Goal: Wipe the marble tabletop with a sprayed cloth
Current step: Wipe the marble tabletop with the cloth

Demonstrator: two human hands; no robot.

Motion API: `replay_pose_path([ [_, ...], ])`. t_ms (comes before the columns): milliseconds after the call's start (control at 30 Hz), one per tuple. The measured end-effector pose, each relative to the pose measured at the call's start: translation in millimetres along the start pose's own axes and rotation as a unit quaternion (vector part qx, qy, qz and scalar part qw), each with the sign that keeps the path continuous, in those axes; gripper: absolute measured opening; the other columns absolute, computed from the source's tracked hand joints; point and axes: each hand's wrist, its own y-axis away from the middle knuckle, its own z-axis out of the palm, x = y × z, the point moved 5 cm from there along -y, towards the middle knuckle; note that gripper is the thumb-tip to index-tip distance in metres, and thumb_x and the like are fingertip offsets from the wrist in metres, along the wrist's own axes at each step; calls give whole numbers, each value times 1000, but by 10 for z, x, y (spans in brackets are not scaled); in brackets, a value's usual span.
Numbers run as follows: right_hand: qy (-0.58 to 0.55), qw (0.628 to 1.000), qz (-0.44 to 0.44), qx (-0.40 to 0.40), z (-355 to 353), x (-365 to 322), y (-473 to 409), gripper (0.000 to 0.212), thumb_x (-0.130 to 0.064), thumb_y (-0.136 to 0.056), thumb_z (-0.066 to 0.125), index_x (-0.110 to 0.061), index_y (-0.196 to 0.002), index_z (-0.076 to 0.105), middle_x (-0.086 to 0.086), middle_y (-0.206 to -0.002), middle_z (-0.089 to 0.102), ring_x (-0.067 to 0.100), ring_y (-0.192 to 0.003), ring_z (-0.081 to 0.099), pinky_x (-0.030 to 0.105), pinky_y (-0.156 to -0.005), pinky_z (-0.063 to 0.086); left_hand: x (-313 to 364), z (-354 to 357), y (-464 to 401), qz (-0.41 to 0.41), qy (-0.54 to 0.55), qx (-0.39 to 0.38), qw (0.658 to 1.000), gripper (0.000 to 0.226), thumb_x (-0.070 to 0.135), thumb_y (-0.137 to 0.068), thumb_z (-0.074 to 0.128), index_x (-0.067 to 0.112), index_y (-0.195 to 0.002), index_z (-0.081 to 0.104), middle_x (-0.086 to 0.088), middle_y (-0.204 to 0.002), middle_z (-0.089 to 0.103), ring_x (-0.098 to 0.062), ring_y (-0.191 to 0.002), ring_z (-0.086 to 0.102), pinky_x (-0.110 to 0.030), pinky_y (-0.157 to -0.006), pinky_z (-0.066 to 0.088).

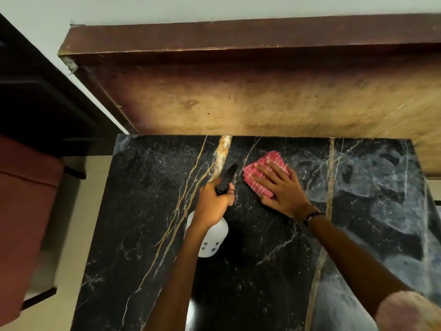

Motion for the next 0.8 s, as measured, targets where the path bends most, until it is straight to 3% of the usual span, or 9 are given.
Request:
replay_pose_path([
  [133,-39,992,116,9,-88,-34,-614,68,-65,-85,20,-36,-147,28,-4,-159,21,26,-147,14,67,-110,11,7,-4,-31,8,14,-2,1000,24,-2,-70,55,20,-75,62,-4,-67,57,-7,-44,44,-24,-48,34],
  [233,-49,989,141,9,-58,-243,-991,64,-59,-88,35,-38,-148,24,-4,-160,16,27,-148,7,67,-111,4,9,0,-47,11,10,5,1000,22,-2,-72,55,18,-76,62,-8,-67,56,-7,-40,41,-26,-48,34],
  [300,-41,991,127,2,-2,-409,-1075,65,-54,-90,46,-39,-149,20,-5,-161,11,27,-148,4,65,-112,2,11,10,-58,16,-8,14,1000,18,1,-76,57,17,-78,63,-7,-62,55,-9,-40,41,-27,-47,34],
  [367,-5,997,74,-3,39,-538,-1000,58,-53,-92,44,-36,-146,32,-4,-161,13,27,-148,4,62,-112,3,10,25,-83,23,-26,20,999,15,6,-79,59,20,-76,63,-4,-57,54,-13,-42,43,-29,-49,36],
  [433,25,1000,0,0,57,-588,-757,53,-55,-90,39,-29,-135,51,1,-155,32,28,-146,17,61,-112,11,-1,21,-102,29,-31,28,999,17,9,-77,62,23,-68,60,-3,-53,51,-16,-43,42,-32,-49,35],
  [500,6,999,-23,43,35,-445,-432,60,-60,-86,35,-28,-133,52,3,-147,45,29,-141,31,61,-109,19,-30,5,-108,37,-20,29,999,18,9,-77,62,22,-65,59,-4,-52,49,-17,-42,39,-32,-47,34],
  [633,-30,993,108,41,-41,123,-78,71,-66,-84,24,-33,-146,31,-1,-157,27,26,-146,16,62,-112,16,-34,-52,-111,34,34,33,998,23,-2,-79,59,20,-73,63,-2,-58,53,-8,-40,39,-26,-48,33],
  [733,-41,978,203,25,-131,282,-350,78,-70,-79,13,-36,-149,20,-5,-160,16,24,-148,9,60,-113,10,-19,-87,-102,23,46,41,998,26,-4,-79,57,21,-73,63,-1,-59,53,-6,-38,40,-23,-45,33],
  [800,-59,970,235,20,-148,253,-675,76,-70,-81,17,-37,-150,15,-6,-161,9,26,-148,4,63,-112,6,-9,-106,-75,22,56,46,997,25,-3,-80,57,20,-74,64,0,-57,52,-3,-34,37,-18,-39,33],
])
